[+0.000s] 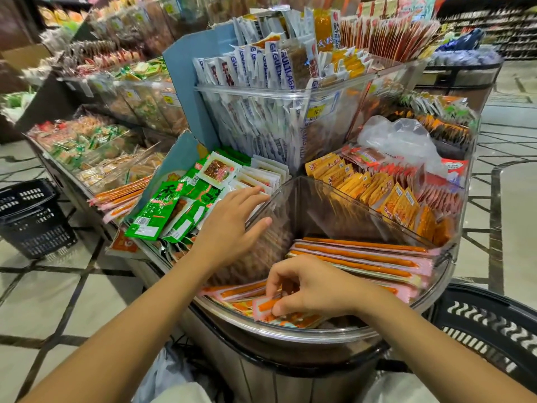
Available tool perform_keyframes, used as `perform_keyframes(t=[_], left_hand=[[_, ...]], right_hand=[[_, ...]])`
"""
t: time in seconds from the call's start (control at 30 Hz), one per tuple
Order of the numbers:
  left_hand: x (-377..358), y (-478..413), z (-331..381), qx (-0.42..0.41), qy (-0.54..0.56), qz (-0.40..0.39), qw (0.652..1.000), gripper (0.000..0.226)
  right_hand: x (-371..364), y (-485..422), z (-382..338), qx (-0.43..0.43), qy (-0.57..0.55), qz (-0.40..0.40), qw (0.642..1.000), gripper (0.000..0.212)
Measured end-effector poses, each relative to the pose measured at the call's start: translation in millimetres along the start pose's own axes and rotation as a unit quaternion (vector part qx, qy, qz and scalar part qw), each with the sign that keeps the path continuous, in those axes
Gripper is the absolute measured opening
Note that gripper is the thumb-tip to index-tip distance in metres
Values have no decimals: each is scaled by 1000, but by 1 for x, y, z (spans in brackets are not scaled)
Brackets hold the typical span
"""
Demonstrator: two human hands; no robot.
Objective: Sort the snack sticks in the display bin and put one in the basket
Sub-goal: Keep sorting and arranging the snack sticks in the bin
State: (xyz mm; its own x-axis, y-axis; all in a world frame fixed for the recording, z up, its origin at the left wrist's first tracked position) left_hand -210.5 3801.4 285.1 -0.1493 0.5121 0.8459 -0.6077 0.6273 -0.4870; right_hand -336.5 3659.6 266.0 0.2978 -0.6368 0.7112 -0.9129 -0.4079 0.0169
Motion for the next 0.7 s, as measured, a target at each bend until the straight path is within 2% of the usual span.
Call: perform_keyframes(t=[0.13, 0.23, 0.33, 0.47, 0.57, 0.63, 0.7], left_hand=[[0, 0, -1, 5, 4, -4, 1000, 56], [0, 0, 0, 9, 3, -7, 1000, 59], [0, 0, 0, 16, 2, -11, 1000, 60], [0, 0, 0, 15, -8, -11, 1000, 61], [1, 1, 1, 10, -15, -4, 1000, 62], [1, 2, 3, 3, -24, -4, 1000, 63], [0, 2, 4, -5, -33, -4, 999, 63]], right_hand=[[6, 2, -4, 25, -150, 21, 988, 17], [21, 6, -4, 50, -241, 105, 964, 18], [42, 14, -5, 58, -227, 240, 942, 19], [65, 32, -5, 43, -192, 385, 902, 45], [78, 44, -6, 14, -139, 416, 899, 41], [84, 50, -8, -2, -143, 417, 898, 32], [89, 55, -11, -16, -169, 403, 899, 32]])
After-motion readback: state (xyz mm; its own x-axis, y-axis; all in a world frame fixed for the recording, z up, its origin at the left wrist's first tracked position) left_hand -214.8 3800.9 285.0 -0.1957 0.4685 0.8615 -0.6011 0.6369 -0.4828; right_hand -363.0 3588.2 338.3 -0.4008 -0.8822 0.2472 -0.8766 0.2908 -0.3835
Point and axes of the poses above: each hand's wrist, its own y-axis away from the middle knuckle, its own x-axis out of the back of the hand, z = x × y, the point moved 3 cm from there along -y, towards the middle knuckle, and after that the axes turned 1 degree about -z, right-handed, at the moved point
